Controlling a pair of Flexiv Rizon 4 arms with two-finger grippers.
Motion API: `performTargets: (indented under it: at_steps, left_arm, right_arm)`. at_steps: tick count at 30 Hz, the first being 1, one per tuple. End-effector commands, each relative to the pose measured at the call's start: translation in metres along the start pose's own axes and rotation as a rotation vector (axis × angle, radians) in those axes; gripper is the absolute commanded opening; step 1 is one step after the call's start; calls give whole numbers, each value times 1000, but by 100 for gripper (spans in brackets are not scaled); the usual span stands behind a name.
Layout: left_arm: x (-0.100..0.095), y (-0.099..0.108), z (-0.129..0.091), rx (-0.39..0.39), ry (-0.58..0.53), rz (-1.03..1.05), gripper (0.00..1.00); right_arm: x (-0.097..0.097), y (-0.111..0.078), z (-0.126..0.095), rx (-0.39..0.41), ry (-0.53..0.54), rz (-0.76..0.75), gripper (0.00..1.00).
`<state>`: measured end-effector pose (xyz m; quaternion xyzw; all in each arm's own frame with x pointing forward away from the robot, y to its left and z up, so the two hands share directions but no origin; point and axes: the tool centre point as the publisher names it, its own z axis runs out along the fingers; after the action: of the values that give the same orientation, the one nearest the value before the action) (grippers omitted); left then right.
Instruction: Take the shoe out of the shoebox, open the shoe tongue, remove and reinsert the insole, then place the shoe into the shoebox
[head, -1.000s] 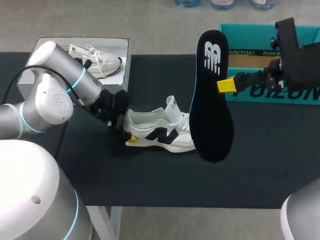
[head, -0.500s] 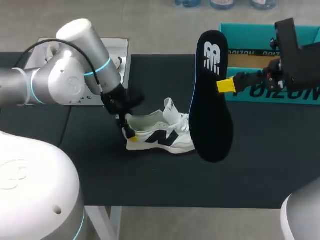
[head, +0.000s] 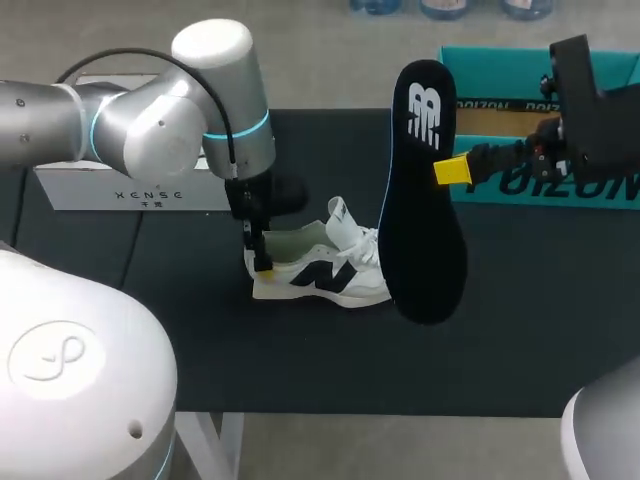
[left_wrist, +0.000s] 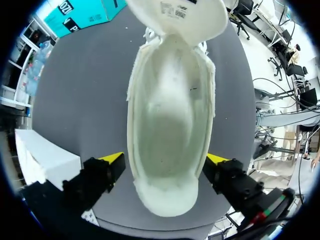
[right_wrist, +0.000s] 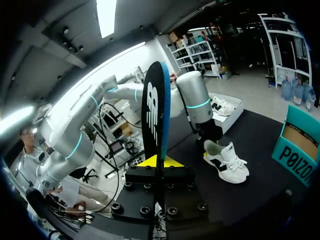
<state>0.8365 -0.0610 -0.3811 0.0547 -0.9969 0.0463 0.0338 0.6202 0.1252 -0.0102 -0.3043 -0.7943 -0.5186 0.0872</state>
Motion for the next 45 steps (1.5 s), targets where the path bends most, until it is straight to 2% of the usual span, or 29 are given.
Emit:
performTargets:
  at_steps: [1, 3, 12, 17, 23, 45]
  left_arm:
    - [12, 7, -14, 18, -24, 4, 100]
    - [15, 9, -19, 51, -38, 27, 100]
    - [22, 21, -39, 16, -77, 150, 100]
    - [25, 18, -55, -7, -51, 122, 100]
    - [30, 13, -74, -31, -77, 123, 100]
    - [30, 15, -82, -22, -89, 114, 100]
  right_arm:
    - [-2, 2, 3, 3, 2, 1, 0]
    - [-2, 2, 3, 3, 2, 1, 0]
    - [-2, 2, 3, 3, 2, 1, 0]
    - [-2, 2, 3, 3, 2, 1, 0]
    - [-2, 2, 3, 3, 2, 1, 0]
    - [-2, 2, 3, 3, 2, 1, 0]
